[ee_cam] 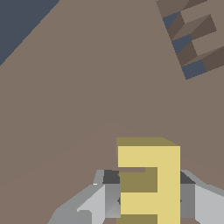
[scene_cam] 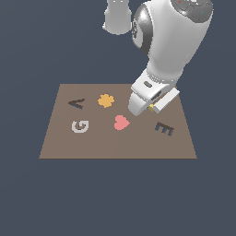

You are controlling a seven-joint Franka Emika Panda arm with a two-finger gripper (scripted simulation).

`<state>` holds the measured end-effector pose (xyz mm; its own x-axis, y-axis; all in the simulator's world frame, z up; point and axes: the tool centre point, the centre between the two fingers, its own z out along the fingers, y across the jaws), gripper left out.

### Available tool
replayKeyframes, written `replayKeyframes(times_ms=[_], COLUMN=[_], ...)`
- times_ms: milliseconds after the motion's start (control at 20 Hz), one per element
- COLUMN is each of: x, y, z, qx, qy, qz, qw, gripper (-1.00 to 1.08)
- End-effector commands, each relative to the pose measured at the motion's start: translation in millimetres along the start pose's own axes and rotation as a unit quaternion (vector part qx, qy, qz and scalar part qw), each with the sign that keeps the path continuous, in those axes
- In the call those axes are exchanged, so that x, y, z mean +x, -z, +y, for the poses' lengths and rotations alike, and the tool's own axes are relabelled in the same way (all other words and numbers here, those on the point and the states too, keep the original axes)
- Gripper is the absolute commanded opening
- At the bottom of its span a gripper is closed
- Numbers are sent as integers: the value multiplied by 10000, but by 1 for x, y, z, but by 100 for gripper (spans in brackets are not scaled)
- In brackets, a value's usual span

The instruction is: Insert a designated object into the corresponding slot on a board.

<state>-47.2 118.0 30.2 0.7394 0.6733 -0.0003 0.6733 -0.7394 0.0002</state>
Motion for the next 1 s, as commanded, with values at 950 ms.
replayKeyframes(times_ms=[950], x=[4], y=[1], z=[-7], qx=[-1], qy=[-769], qz=[1], qw=[9970], gripper=[-100])
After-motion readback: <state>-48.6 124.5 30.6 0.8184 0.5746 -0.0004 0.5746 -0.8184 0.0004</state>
